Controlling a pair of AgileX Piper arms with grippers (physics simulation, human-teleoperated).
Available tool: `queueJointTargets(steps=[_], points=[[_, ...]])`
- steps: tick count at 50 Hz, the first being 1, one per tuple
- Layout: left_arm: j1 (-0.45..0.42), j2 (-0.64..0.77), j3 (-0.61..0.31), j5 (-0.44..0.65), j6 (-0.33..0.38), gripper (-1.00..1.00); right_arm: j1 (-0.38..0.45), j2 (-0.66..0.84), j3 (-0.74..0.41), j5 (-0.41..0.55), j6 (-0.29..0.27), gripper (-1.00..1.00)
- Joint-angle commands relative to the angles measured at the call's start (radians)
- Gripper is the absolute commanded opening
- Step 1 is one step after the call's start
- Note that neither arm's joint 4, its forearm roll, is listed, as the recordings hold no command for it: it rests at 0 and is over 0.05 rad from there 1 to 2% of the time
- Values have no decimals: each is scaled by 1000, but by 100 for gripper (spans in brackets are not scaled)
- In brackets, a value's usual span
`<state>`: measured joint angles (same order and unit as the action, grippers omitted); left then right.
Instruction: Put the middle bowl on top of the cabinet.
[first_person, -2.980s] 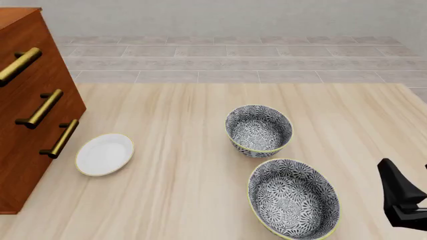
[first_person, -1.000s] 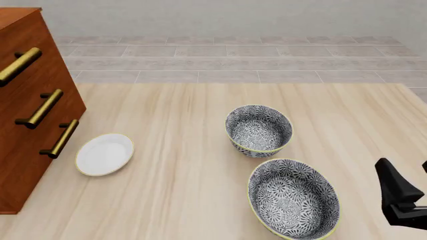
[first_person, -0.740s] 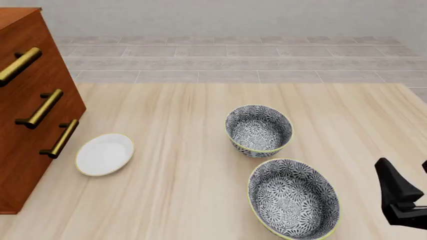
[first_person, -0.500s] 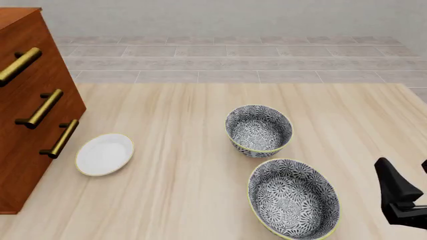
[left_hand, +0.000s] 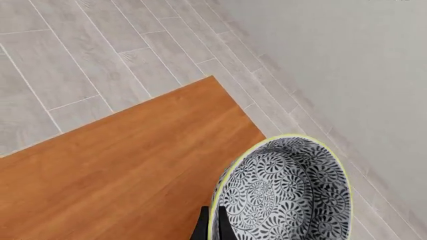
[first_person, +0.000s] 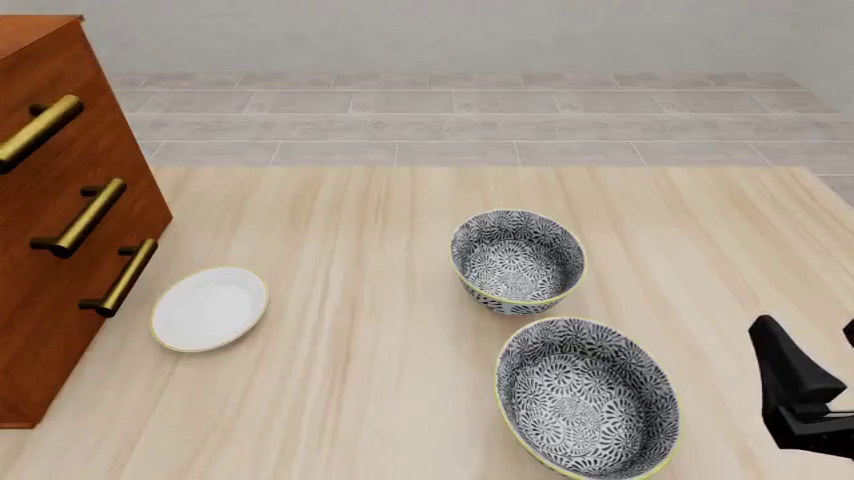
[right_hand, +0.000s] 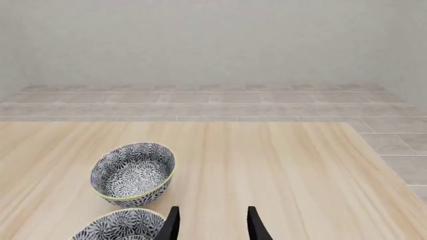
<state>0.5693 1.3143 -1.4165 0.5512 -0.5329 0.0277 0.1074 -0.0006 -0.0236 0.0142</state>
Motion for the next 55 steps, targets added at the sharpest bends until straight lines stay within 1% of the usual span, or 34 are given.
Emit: queueJointTargets(steps=[1,13,32,55], points=[[22,6,-6,0,14,-100,-3,-7,0,4,6,100],[29,23,-1,-4,9,-100,-6,-1,0,-2,2,100],[59,56,12,-22,25,-100,-3,2,0,0,-1,100],[124,71,10,-30,55,-100,-4,4,0,-1,-1,100]])
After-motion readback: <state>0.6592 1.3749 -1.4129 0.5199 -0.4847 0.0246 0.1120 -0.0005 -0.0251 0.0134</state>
